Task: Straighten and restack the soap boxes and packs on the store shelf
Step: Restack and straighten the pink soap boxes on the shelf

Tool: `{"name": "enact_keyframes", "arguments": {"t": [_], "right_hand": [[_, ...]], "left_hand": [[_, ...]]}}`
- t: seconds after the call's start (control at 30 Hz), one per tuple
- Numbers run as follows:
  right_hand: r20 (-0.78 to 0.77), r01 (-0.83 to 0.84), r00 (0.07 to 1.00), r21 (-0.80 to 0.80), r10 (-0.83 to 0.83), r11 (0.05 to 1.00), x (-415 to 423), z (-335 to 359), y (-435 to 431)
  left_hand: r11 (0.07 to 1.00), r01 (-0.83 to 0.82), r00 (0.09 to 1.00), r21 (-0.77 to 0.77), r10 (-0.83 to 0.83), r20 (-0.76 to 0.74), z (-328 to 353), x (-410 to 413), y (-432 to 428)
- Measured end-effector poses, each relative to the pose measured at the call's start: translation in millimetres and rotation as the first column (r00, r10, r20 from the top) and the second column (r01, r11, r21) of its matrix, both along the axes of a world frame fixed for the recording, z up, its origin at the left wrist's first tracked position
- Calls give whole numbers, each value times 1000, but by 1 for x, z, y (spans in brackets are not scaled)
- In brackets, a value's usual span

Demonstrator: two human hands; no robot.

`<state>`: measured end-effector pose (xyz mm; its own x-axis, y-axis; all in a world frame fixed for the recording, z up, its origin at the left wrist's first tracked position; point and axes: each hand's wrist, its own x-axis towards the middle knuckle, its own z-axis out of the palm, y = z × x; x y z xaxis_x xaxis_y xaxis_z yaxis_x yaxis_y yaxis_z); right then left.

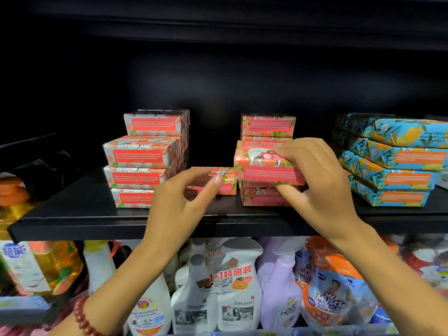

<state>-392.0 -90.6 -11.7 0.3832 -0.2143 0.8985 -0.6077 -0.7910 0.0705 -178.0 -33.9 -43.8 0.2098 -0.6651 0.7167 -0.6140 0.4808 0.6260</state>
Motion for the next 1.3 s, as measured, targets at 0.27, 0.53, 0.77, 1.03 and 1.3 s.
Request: {"name": "enact_keyframes", "arguments": {"t": [0.27,0.53,0.77,1.03,1.3], "right_hand": [[-97,-83,993,-201,64,976,17,-7,12],[153,-220,973,372,174,902,5,17,22],[119,-283,959,397,256,873,5,23,31],[20,-265,964,21,265,964,12,2,28],[58,-275,959,421,277,864,1,9,30]], "left_hand": [[682,642,722,351,-382,-577,38,-10,1],[873,481,833,79,-427,-353,23,-7,12],[896,441,890,-47,-444,-102,24,-5,13],[897,407,913,173,-396,-95,32,5,16],[955,292,949,-41,-284,139,29,4,21]]}}
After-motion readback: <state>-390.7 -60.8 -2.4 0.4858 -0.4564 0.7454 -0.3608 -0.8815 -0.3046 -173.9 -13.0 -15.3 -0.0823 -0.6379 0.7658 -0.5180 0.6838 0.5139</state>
